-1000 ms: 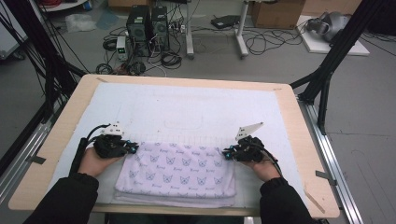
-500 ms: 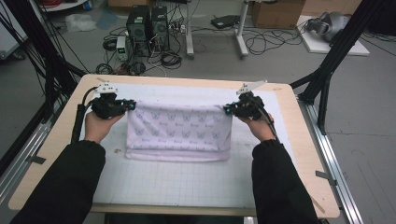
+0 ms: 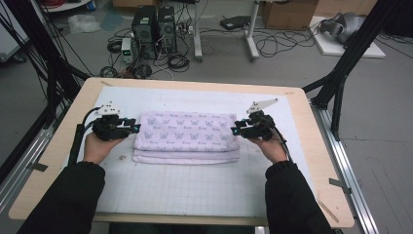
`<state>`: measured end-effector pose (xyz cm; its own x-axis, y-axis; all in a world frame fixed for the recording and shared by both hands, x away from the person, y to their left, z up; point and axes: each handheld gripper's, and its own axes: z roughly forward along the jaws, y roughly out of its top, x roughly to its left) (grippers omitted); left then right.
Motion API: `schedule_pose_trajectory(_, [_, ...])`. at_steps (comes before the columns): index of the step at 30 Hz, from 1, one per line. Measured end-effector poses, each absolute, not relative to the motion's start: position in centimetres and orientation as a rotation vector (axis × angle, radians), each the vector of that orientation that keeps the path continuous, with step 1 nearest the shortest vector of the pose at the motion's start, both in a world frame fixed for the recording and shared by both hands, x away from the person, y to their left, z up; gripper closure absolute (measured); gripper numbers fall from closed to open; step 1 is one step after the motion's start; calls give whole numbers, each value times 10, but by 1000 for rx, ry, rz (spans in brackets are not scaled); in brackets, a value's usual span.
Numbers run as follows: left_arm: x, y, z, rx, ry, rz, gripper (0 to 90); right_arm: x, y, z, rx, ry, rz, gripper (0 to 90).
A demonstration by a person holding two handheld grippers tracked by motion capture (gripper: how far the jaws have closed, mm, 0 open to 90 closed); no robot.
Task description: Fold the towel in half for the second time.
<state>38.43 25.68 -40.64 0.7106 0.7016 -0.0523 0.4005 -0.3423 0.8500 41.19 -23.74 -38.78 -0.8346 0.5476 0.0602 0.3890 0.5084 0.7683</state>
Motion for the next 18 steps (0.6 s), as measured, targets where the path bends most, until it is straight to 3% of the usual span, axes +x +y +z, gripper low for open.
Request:
schedule_pose_trajectory(6, [366, 252, -421, 2029, 758, 330, 679, 392, -240, -412, 800, 2612, 1226, 705])
schedule_pose_trajectory(11, [366, 245, -433, 2082, 745, 271, 666, 389, -243, -431, 859, 2620, 1205, 704])
schedule_pose_trajectory(14, [368, 241, -440, 2140, 748, 261, 764, 389, -243, -434, 867, 2652, 1165, 842])
schedule_pose_trajectory(16, [367, 242, -439, 2133, 745, 268, 843, 386, -241, -431, 835, 2665, 1151, 854])
schedule_pose_trajectory(18, [365, 244, -436, 2131, 744, 279, 850, 381, -243, -427, 826, 2670, 1146, 855])
